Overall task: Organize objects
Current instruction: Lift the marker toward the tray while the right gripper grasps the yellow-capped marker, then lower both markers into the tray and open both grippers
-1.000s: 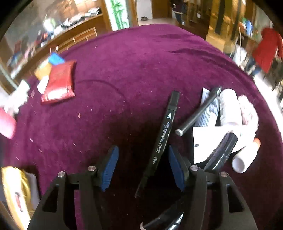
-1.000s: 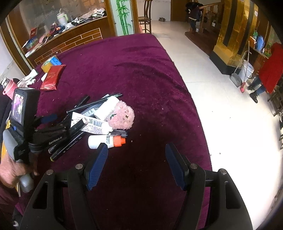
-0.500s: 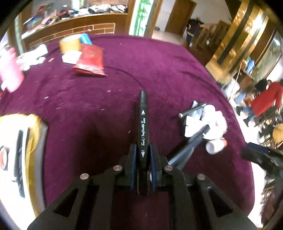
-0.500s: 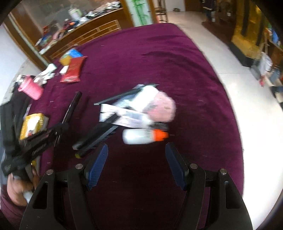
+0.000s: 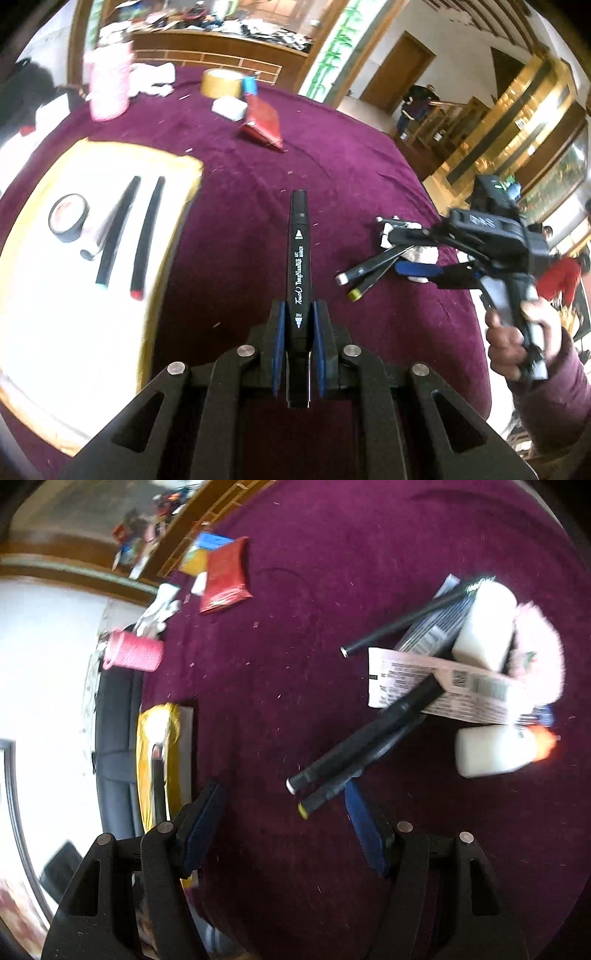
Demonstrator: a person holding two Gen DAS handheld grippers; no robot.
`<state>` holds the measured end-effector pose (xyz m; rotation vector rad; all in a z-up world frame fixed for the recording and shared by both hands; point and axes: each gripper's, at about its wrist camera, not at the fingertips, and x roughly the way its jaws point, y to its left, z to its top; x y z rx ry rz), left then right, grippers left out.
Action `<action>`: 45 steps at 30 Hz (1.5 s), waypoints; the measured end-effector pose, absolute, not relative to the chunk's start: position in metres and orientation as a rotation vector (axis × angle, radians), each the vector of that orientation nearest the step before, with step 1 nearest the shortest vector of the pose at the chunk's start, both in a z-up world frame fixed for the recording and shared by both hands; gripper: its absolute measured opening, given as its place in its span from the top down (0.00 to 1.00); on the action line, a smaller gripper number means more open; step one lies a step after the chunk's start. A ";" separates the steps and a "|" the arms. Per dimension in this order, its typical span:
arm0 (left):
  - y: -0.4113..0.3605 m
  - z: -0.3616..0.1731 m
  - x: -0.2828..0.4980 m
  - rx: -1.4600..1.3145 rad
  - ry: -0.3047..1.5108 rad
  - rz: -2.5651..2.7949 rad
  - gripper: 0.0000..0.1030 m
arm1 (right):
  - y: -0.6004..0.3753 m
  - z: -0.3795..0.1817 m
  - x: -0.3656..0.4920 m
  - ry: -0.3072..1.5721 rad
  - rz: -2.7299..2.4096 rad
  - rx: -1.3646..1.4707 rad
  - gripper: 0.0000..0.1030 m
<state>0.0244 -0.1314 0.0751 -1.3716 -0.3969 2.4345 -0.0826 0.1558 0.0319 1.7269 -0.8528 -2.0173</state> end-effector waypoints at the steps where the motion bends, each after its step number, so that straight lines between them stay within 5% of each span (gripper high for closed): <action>1: -0.136 0.074 0.026 -1.373 -0.405 2.439 0.89 | 0.153 0.028 -0.087 -0.855 -2.026 1.742 0.35; 9: -0.176 0.077 0.040 -1.354 -0.436 2.465 0.89 | 0.126 0.017 -0.120 -0.737 -2.173 1.849 0.35; 17: -0.208 0.079 0.040 -1.332 -0.457 2.460 0.89 | 0.127 0.013 -0.124 -0.881 -2.385 1.948 0.36; 19: -0.215 0.078 0.040 -1.330 -0.457 2.458 0.89 | 0.117 0.014 -0.126 -0.795 -2.485 1.965 0.52; 20: -0.220 0.078 0.039 -1.326 -0.453 2.461 0.89 | 0.114 0.015 -0.126 -0.762 -2.536 1.958 0.74; 23: -0.235 0.079 0.041 -1.323 -0.438 2.483 0.89 | 0.115 0.014 -0.122 -0.769 -2.580 1.928 0.87; 33: -0.296 0.065 0.028 -1.382 -0.470 2.550 0.89 | 0.099 0.040 -0.096 -1.000 -2.342 1.690 0.87; 45: -0.321 0.025 0.004 -1.577 -0.380 2.564 0.89 | -0.069 0.067 -0.074 -0.698 -1.993 1.631 0.86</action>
